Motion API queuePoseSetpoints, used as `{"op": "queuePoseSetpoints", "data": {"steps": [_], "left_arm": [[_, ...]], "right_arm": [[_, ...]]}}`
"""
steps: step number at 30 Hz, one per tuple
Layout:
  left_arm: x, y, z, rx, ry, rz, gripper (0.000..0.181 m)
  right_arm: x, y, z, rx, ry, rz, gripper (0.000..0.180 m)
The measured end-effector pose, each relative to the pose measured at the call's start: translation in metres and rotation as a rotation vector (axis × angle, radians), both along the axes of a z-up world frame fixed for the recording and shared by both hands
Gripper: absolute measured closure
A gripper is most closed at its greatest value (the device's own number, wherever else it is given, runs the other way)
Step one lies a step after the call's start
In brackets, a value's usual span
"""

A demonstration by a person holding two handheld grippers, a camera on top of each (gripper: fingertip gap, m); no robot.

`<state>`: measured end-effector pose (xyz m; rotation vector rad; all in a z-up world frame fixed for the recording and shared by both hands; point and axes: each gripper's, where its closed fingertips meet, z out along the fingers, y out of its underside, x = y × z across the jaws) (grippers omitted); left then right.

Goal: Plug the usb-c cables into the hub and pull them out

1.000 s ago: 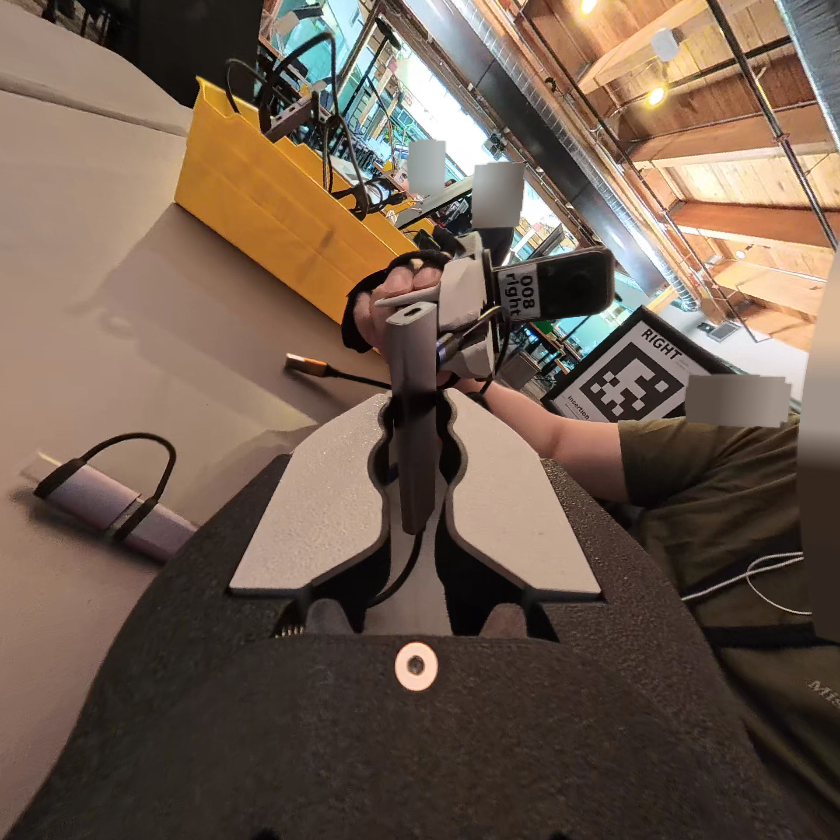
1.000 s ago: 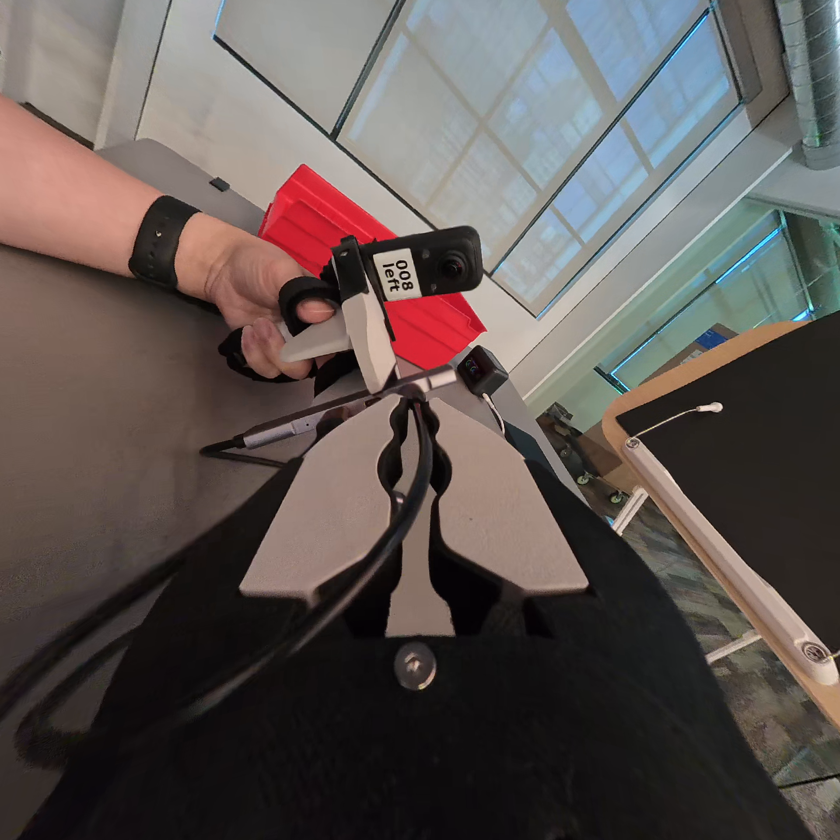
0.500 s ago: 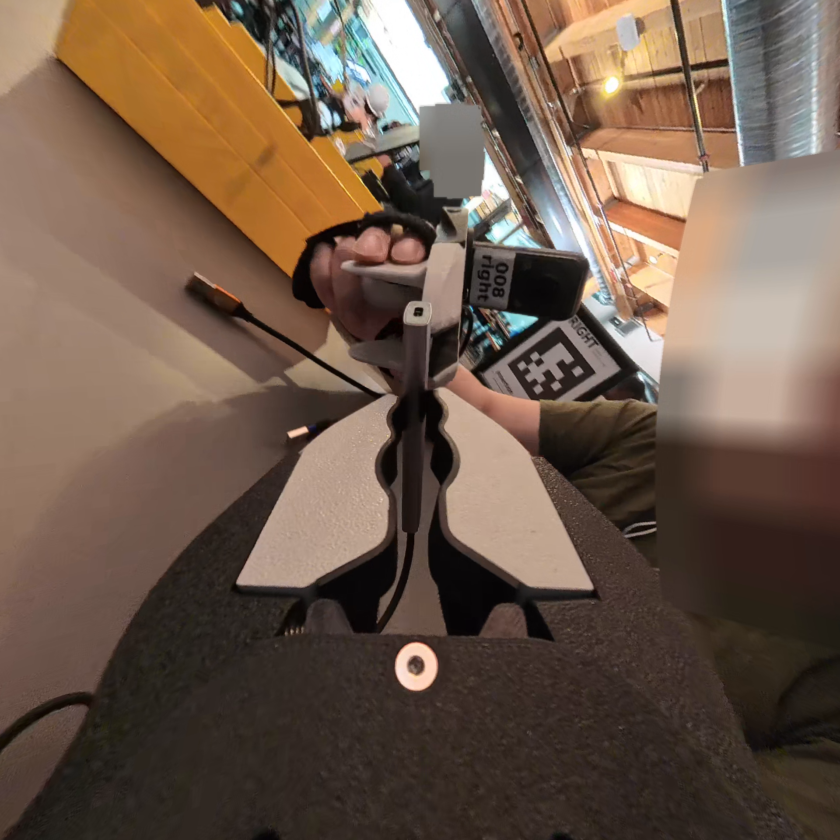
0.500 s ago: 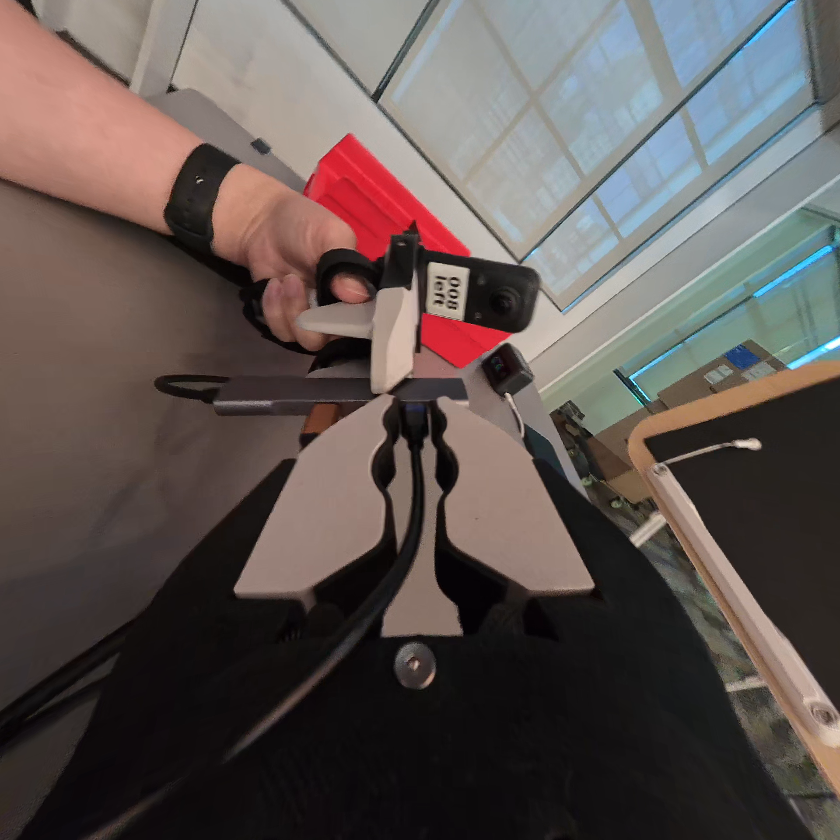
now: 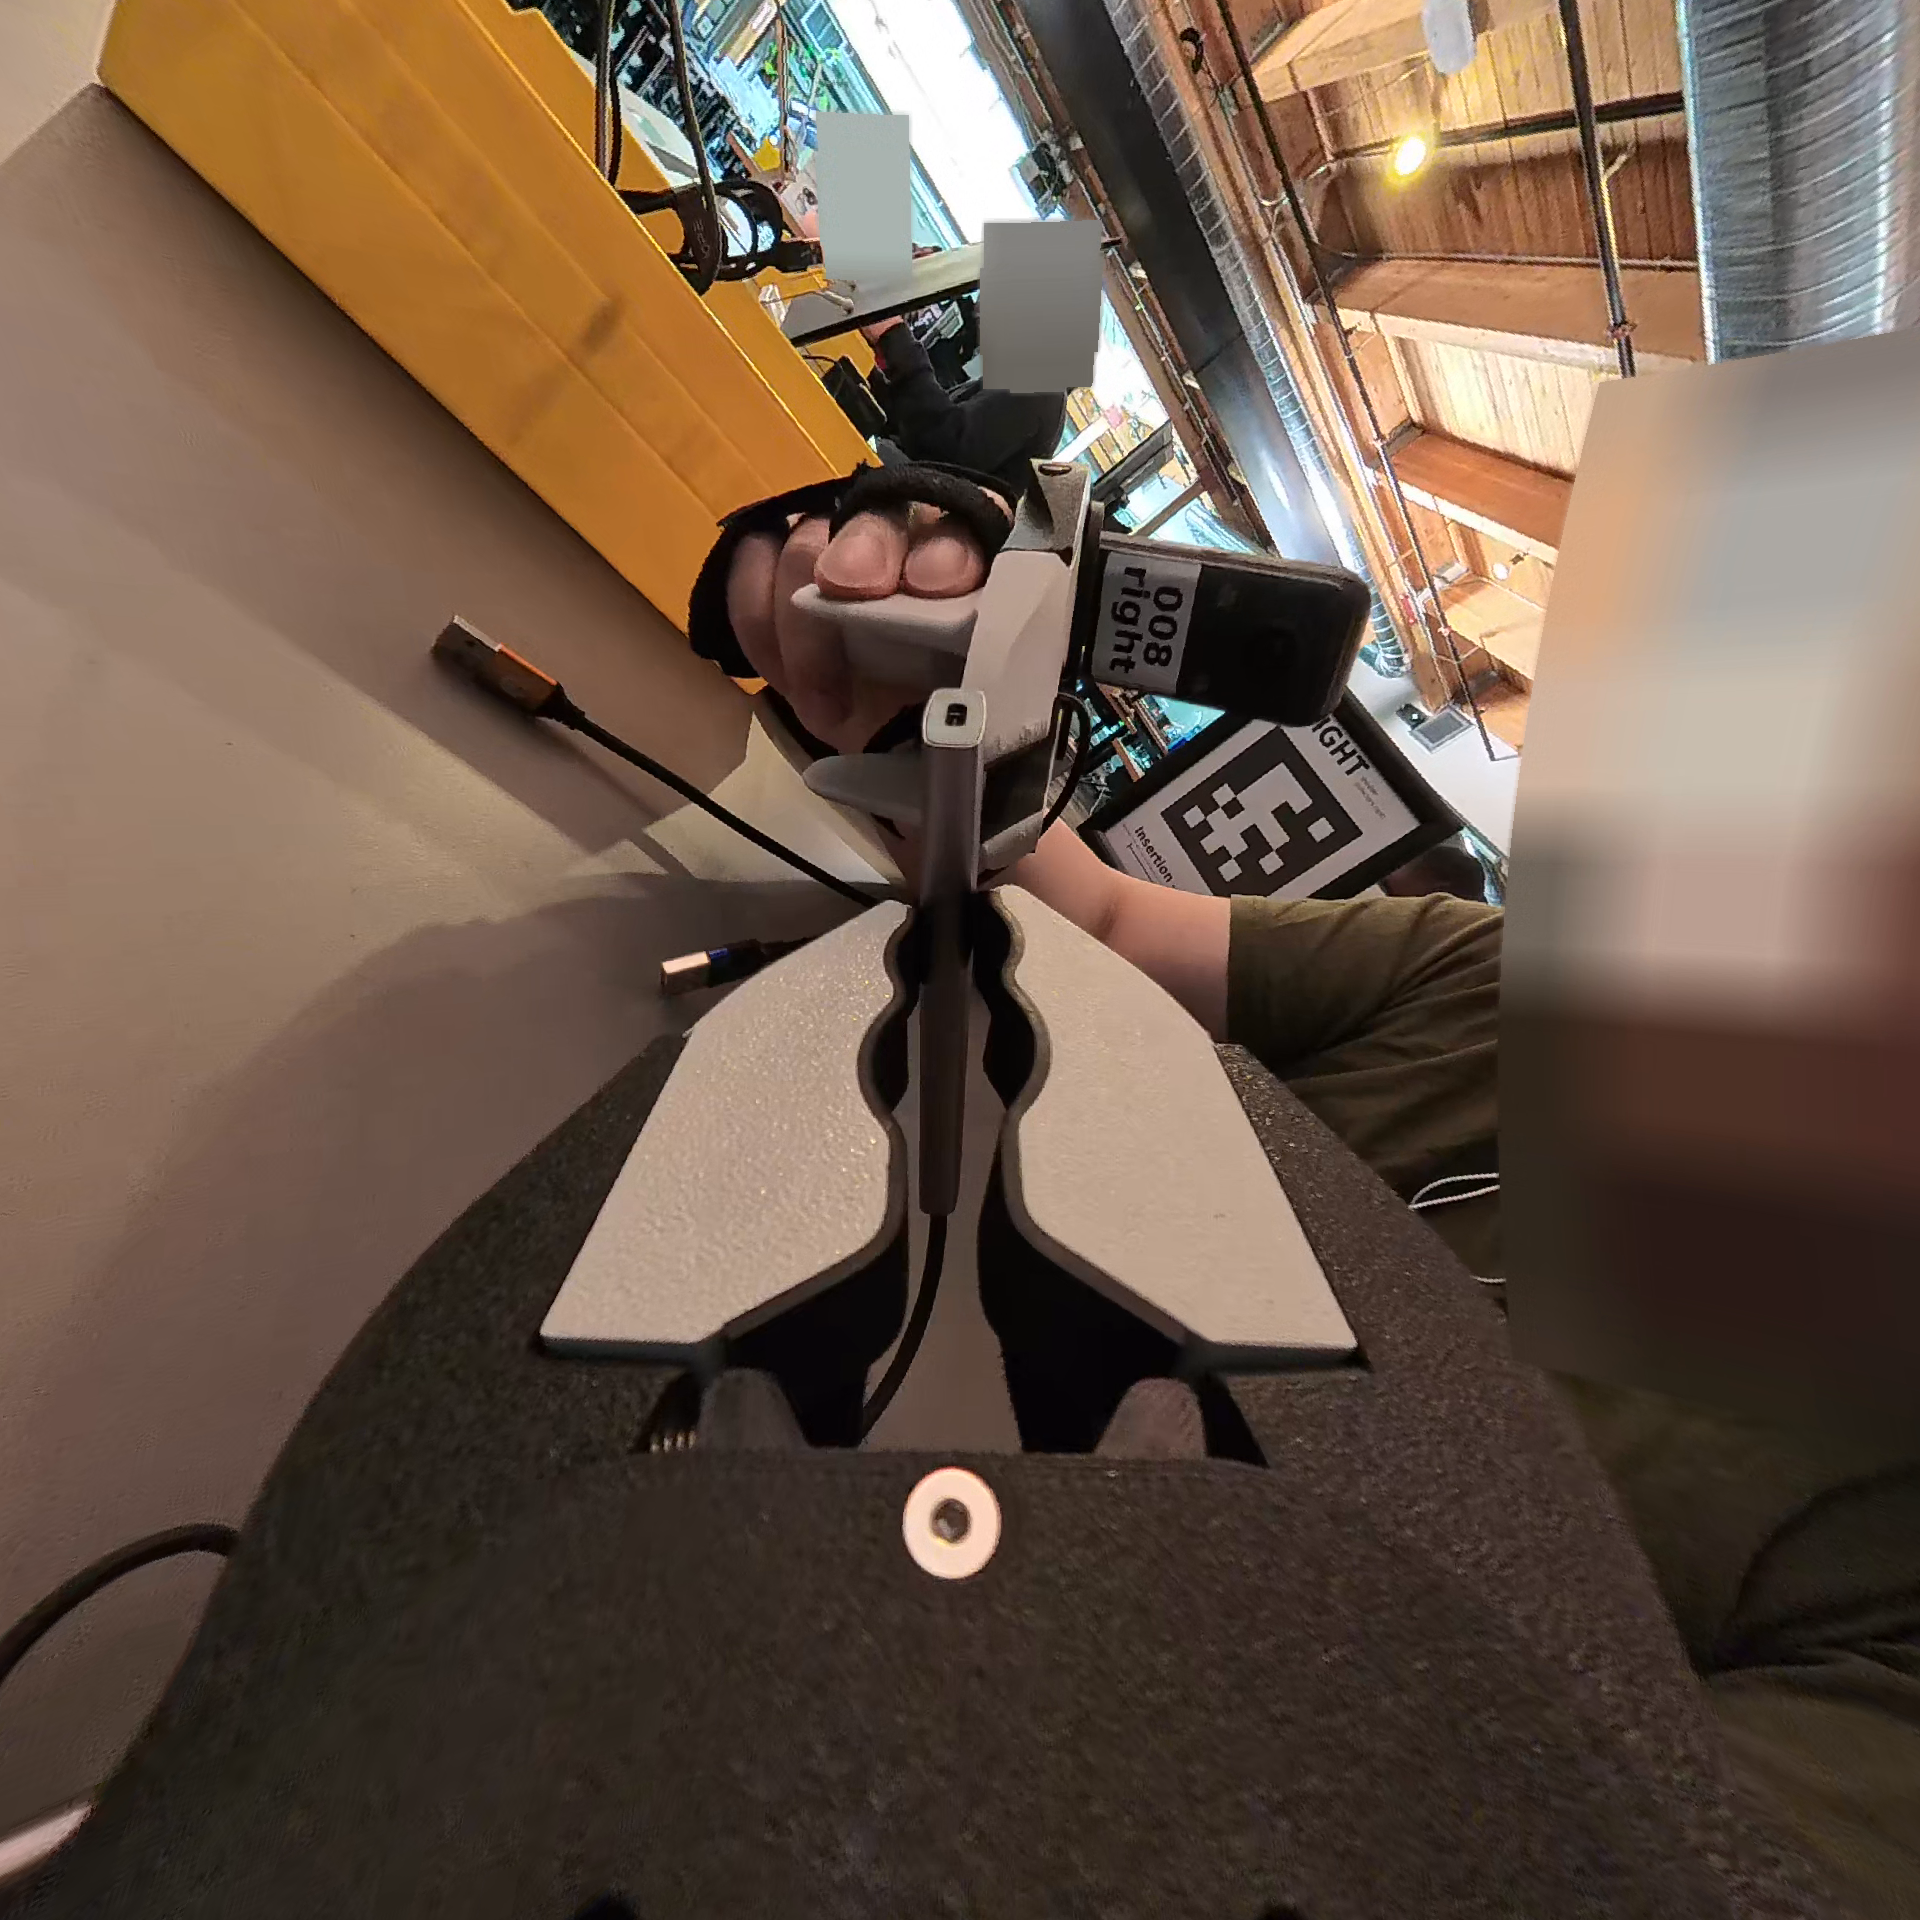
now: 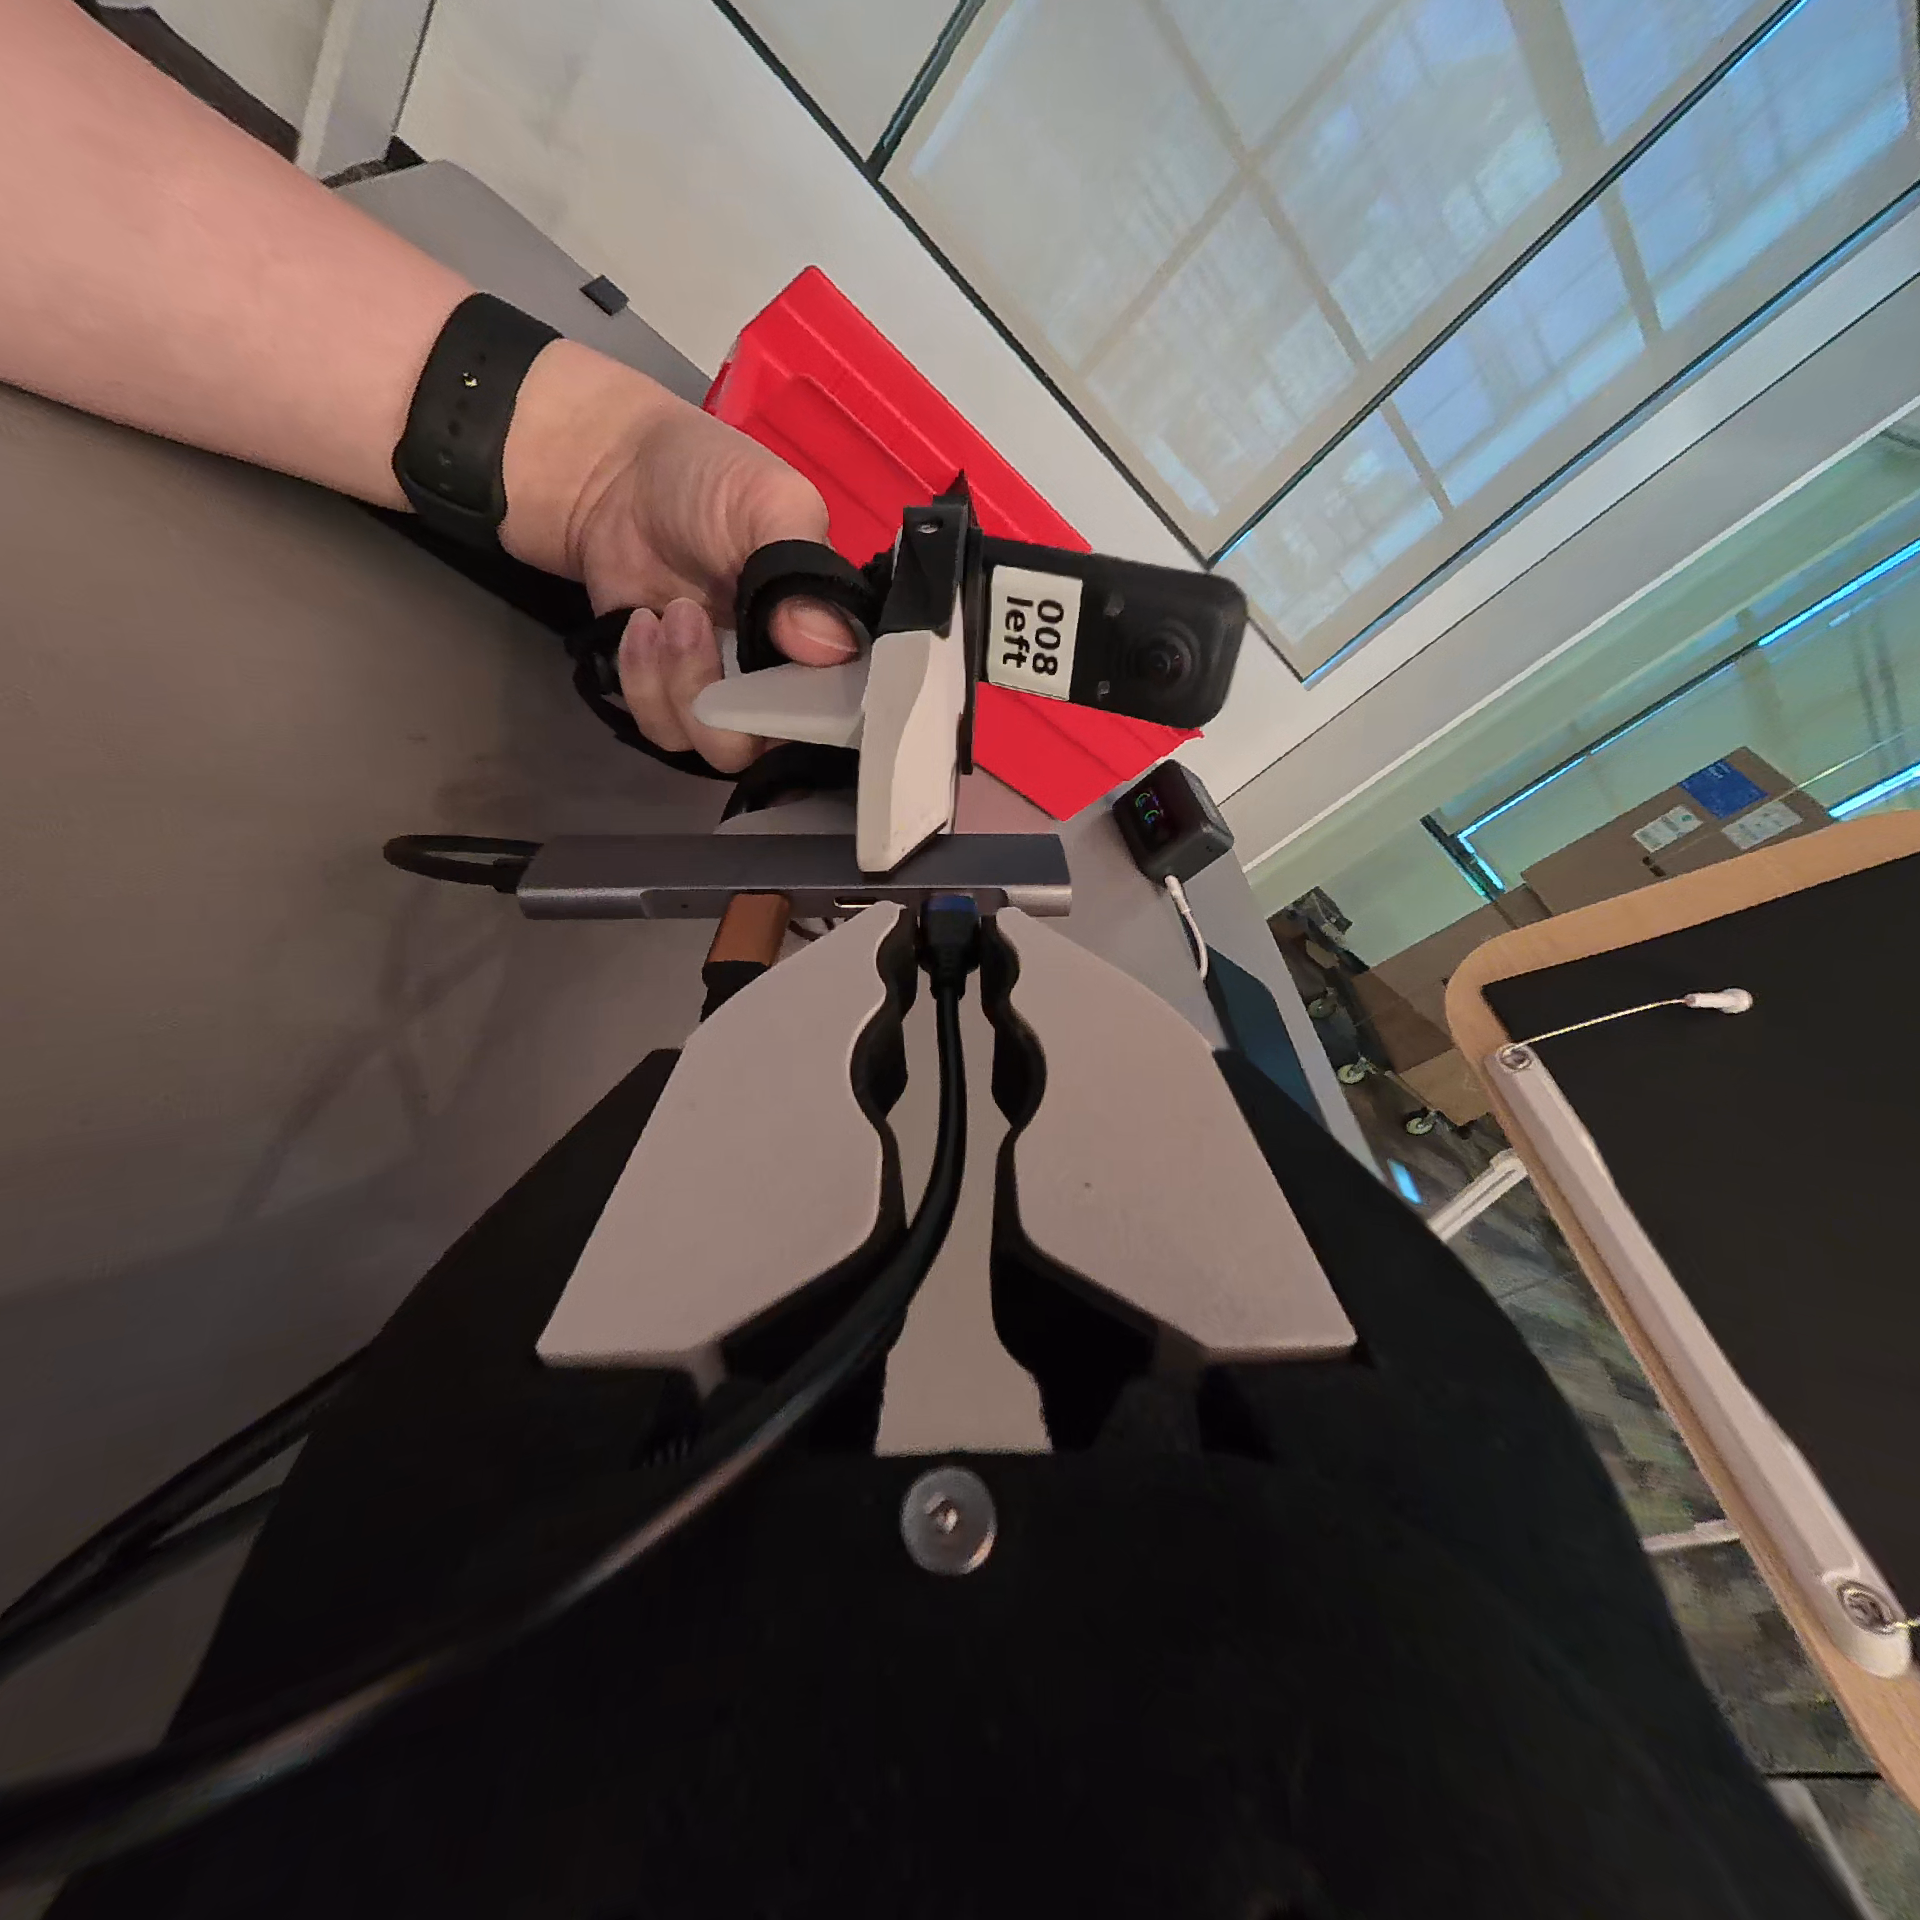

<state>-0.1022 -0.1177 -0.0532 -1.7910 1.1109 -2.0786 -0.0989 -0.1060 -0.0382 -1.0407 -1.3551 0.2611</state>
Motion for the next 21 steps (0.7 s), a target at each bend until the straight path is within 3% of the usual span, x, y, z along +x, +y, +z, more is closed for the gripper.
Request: {"op": "queuePoseSetpoints", "data": {"steps": [1, 8, 21], "left_arm": [[0.0, -0.001, -0.001, -0.003, 0.007, -0.007, 0.172], [0.0, -0.015, -0.008, 0.02, 0.056, -0.078, 0.172], [0.0, 0.012, 0.011, 0.047, -0.045, 0.103, 0.171]], "right_arm": [[0.0, -0.001, -0.001, -0.018, -0.005, 0.008, 0.168], [-0.001, -0.01, -0.006, -0.139, -0.019, 0.095, 0.168], [0.0, 0.005, 0.005, -0.116, 0.106, 0.006, 0.168]]}}
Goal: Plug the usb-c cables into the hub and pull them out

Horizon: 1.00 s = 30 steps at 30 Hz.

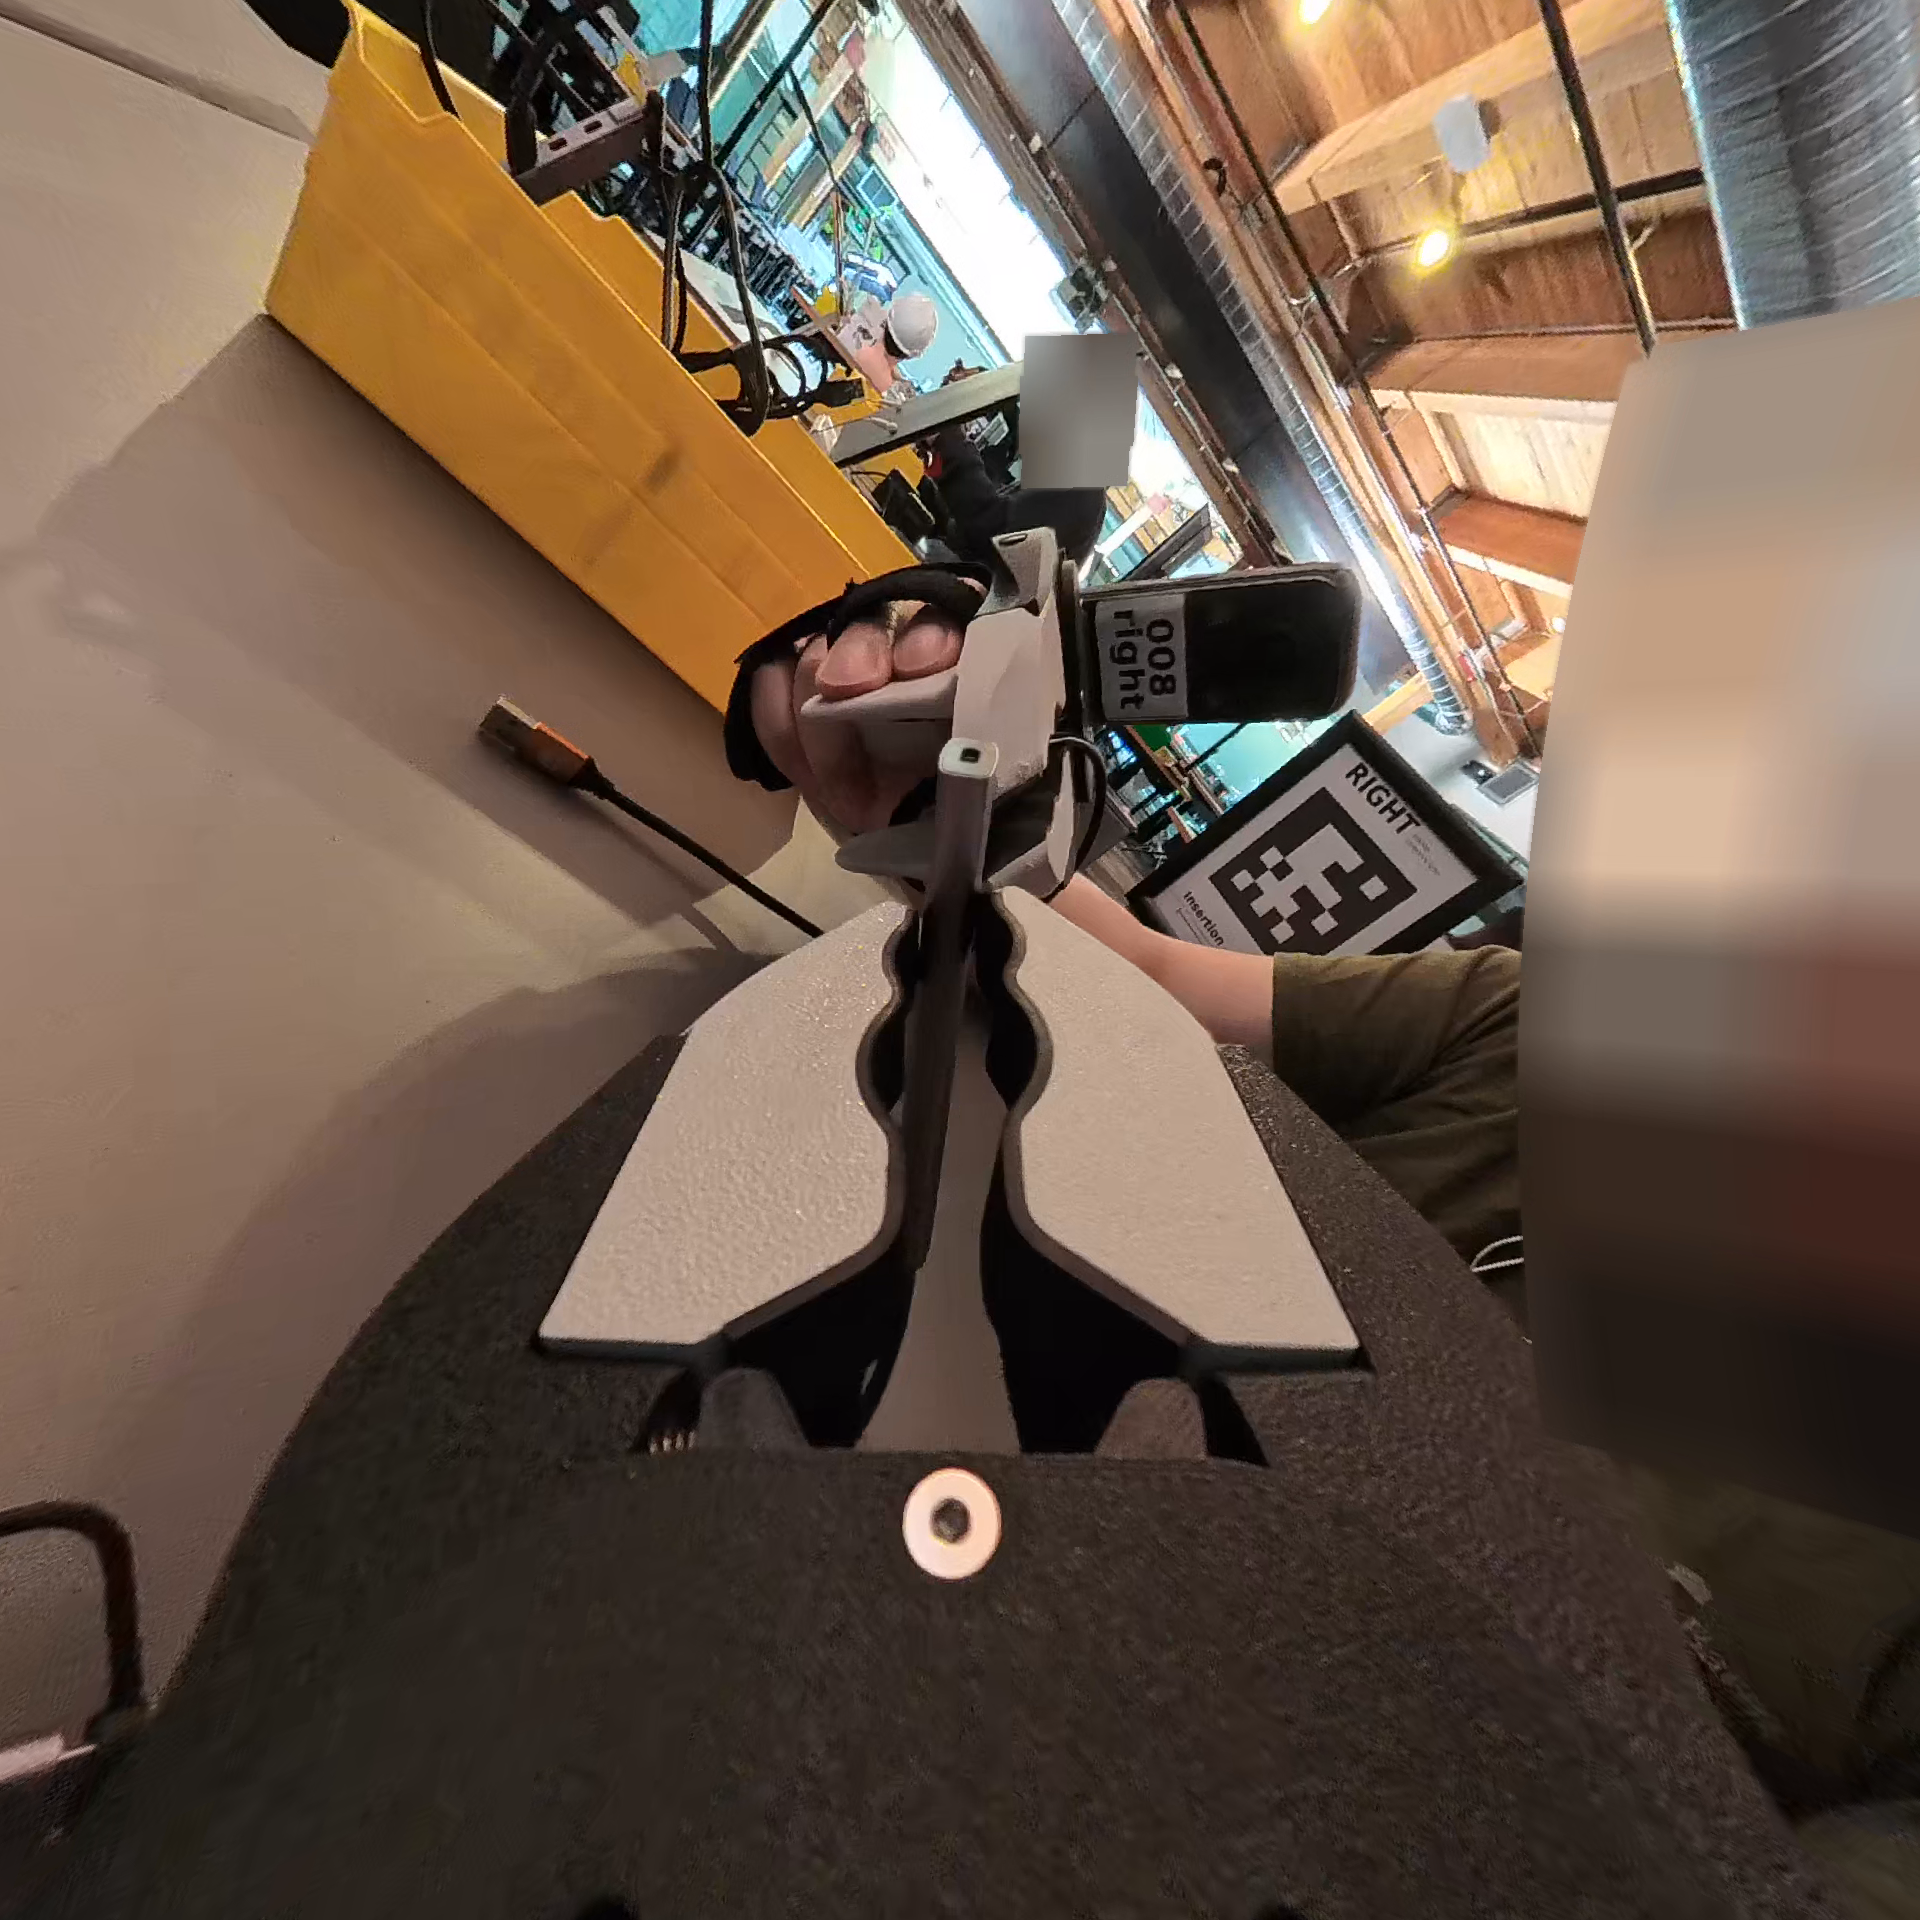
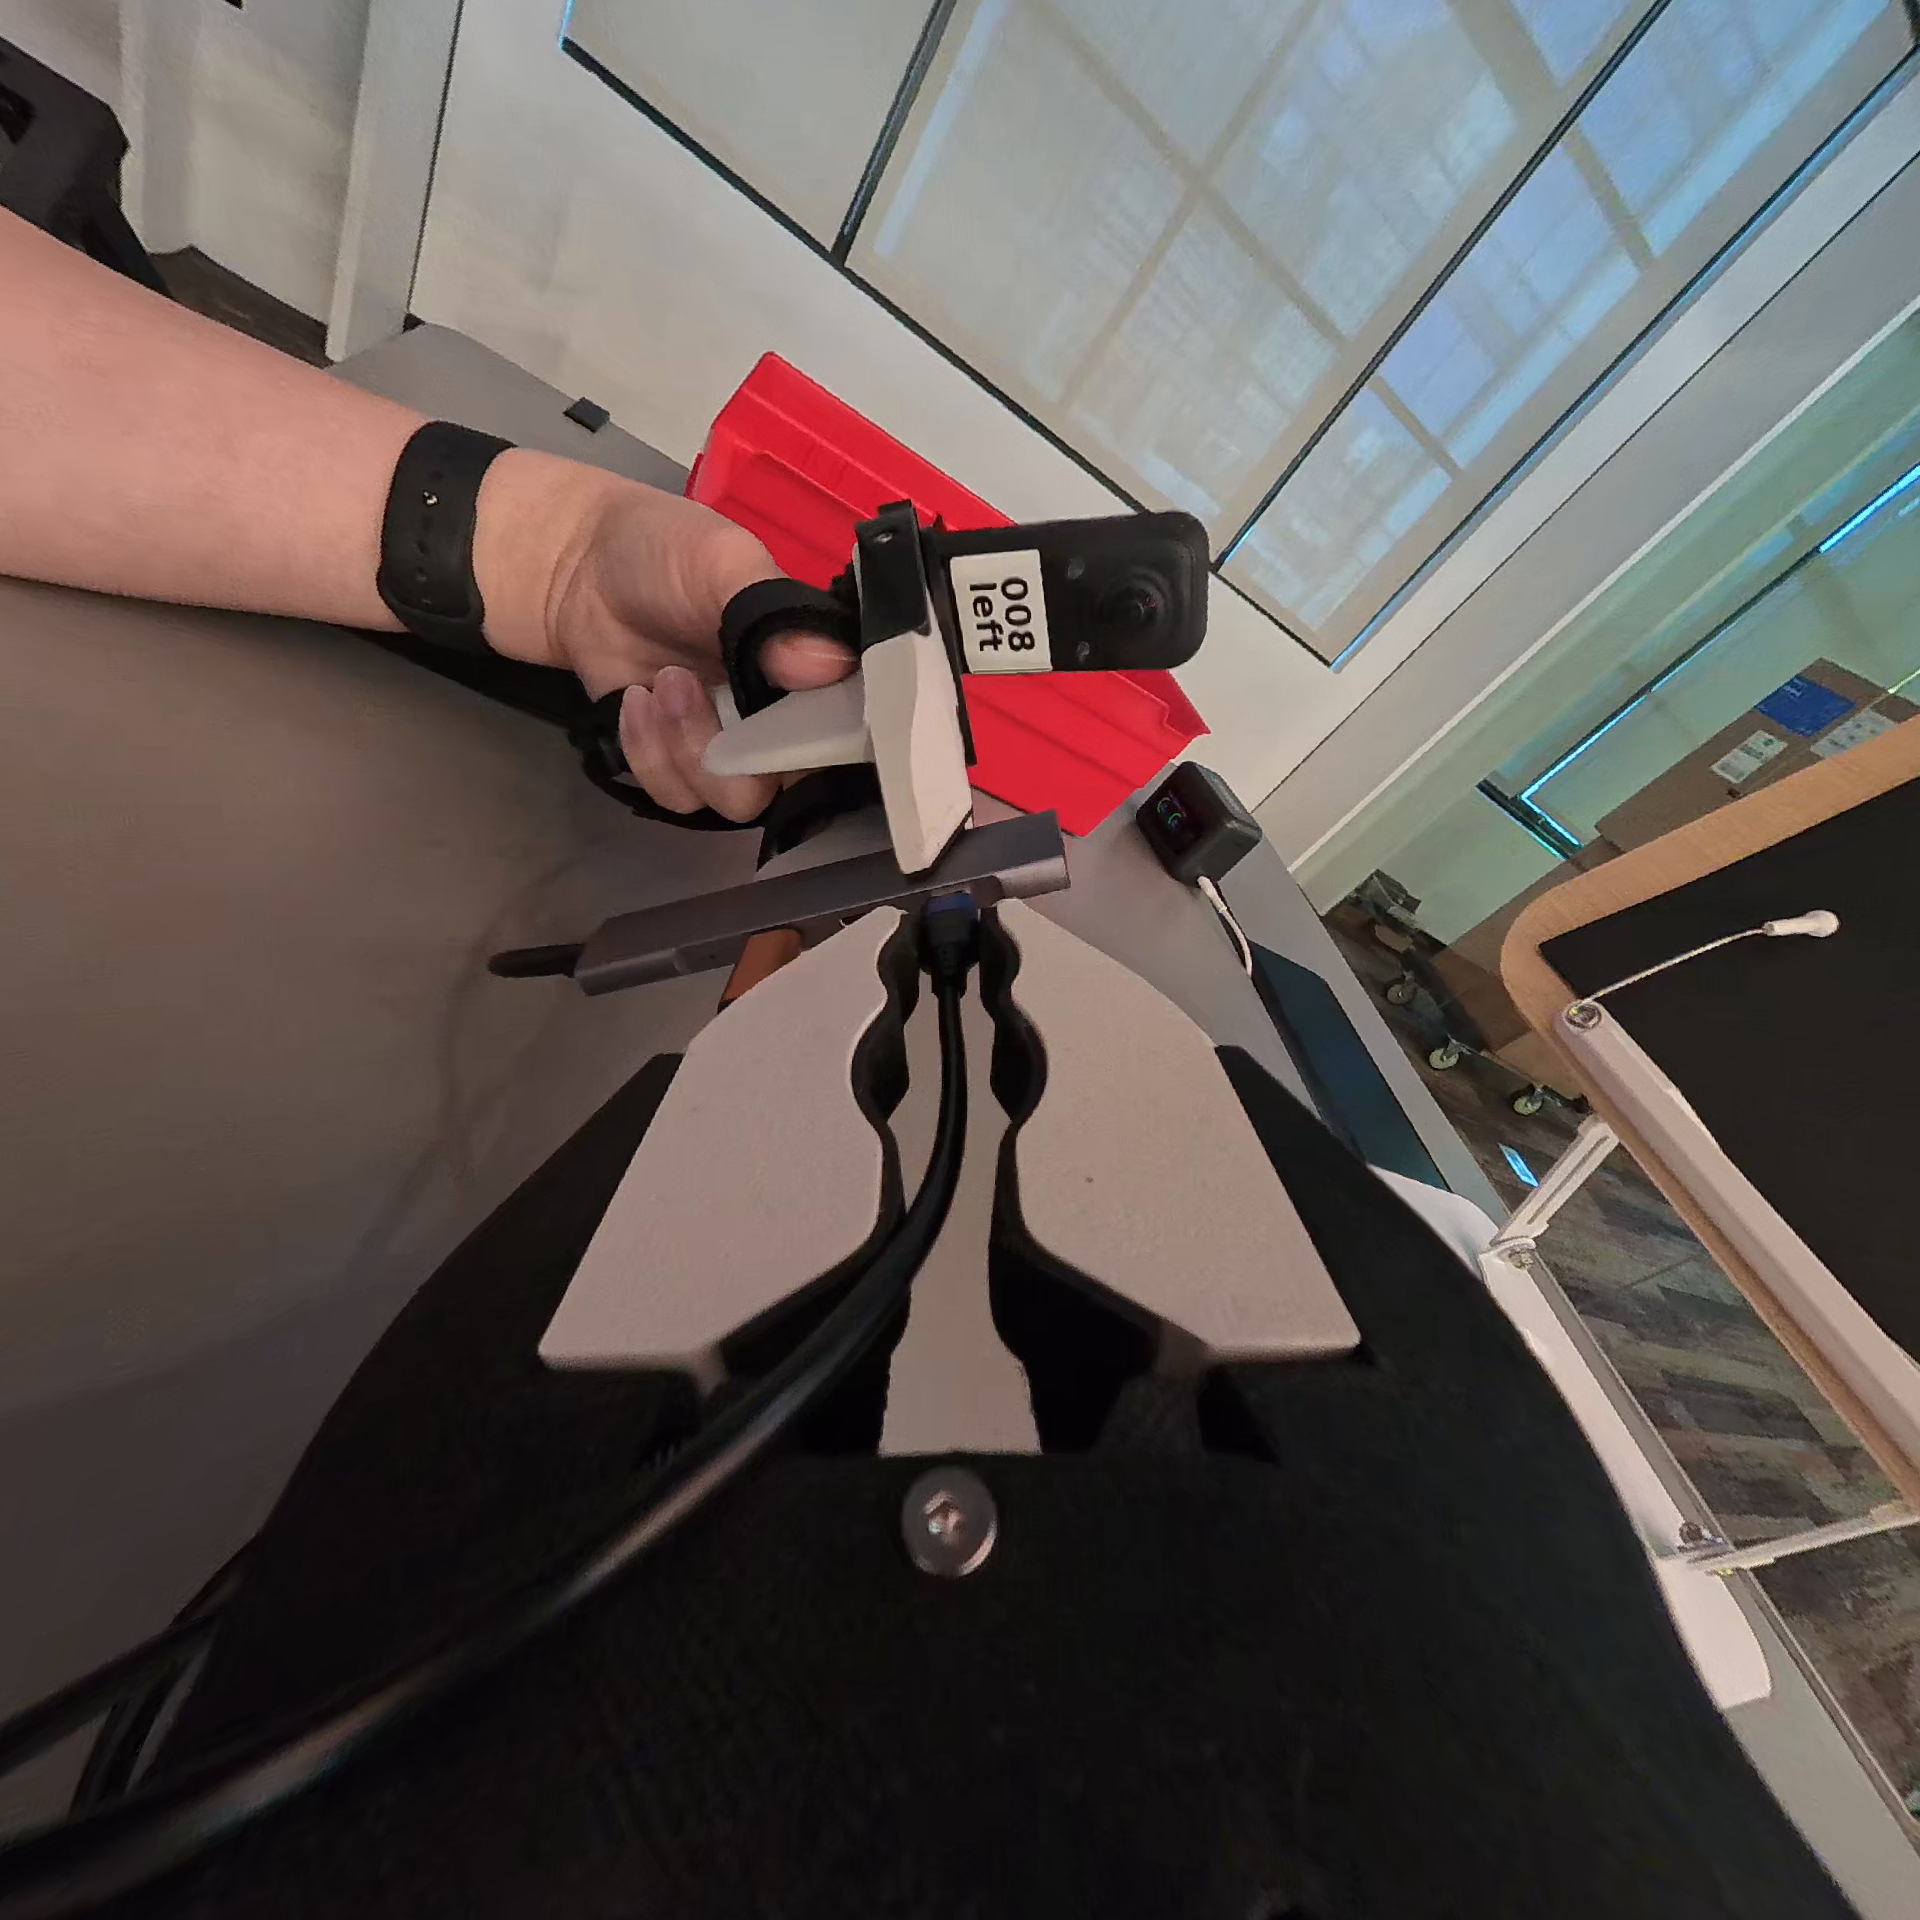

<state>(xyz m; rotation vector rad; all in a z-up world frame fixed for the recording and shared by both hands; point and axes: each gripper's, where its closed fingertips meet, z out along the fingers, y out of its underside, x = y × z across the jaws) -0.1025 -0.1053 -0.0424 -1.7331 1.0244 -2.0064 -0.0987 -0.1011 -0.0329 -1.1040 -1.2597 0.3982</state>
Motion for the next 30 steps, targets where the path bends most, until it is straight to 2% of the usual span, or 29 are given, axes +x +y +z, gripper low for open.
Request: {"op": "queuePoseSetpoints", "data": {"steps": [6, 13, 21, 30], "left_arm": [[0.001, -0.005, -0.005, -0.01, 0.026, -0.036, 0.172], [0.005, -0.011, -0.008, -0.014, 0.046, -0.069, 0.172], [0.008, 0.001, -0.003, 0.011, 0.019, 0.023, 0.172], [0.01, 0.002, -0.002, -0.006, -0.004, 0.025, 0.172]], "right_arm": [[0.001, -0.002, -0.005, 0.031, -0.044, 0.017, 0.168], [0.004, -0.007, -0.008, -0.057, -0.056, 0.076, 0.168], [0.008, 0.002, -0.004, -0.066, -0.023, 0.018, 0.168], [0.009, 0.001, -0.004, -0.085, -0.017, 0.027, 0.168]]}}
